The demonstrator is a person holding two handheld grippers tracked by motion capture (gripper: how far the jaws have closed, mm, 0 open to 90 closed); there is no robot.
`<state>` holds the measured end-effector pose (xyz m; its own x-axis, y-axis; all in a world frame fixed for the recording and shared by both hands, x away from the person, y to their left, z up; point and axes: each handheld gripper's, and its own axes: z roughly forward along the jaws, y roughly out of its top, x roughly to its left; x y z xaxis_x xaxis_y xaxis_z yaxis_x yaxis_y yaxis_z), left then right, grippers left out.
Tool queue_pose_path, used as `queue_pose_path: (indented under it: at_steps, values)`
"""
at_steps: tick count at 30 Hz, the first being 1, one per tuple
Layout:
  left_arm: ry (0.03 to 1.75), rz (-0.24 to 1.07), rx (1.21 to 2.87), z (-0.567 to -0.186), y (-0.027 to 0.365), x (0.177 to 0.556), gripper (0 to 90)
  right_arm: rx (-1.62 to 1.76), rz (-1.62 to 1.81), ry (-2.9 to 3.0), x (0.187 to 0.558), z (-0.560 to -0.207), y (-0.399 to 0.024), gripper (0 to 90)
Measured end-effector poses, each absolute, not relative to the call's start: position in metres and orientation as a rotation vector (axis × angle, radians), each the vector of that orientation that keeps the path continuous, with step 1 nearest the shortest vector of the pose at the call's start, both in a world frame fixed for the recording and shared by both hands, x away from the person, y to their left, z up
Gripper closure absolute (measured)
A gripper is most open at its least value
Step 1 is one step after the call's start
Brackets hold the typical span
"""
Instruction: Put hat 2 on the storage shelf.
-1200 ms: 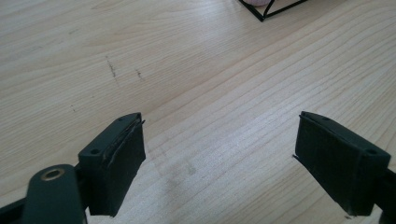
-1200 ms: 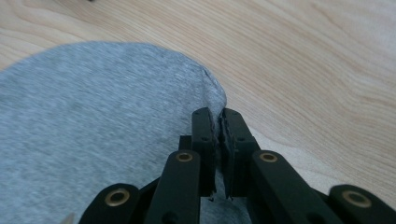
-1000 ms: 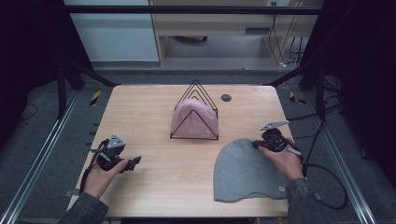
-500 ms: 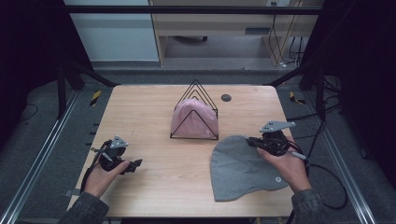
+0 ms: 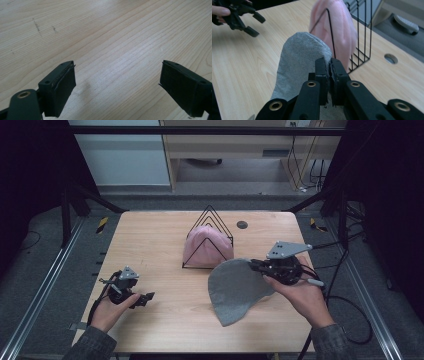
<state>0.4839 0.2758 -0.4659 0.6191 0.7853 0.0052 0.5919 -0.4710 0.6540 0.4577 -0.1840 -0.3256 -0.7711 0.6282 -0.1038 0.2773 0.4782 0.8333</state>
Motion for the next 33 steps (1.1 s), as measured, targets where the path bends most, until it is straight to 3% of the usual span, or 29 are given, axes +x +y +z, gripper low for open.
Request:
queue_pose_path:
  at_steps: [19,33]
  values:
    - [1.039,0.391,2.206,-0.462,0.272,0.481,13.0,0.555,1.299,2.353,0.46,-0.278,-0.12,86.4]
    - [0.845,0.373,2.259,-0.43,0.24,0.475,13.1,0.523,1.31,2.376,0.471,-0.266,-0.1,86.4]
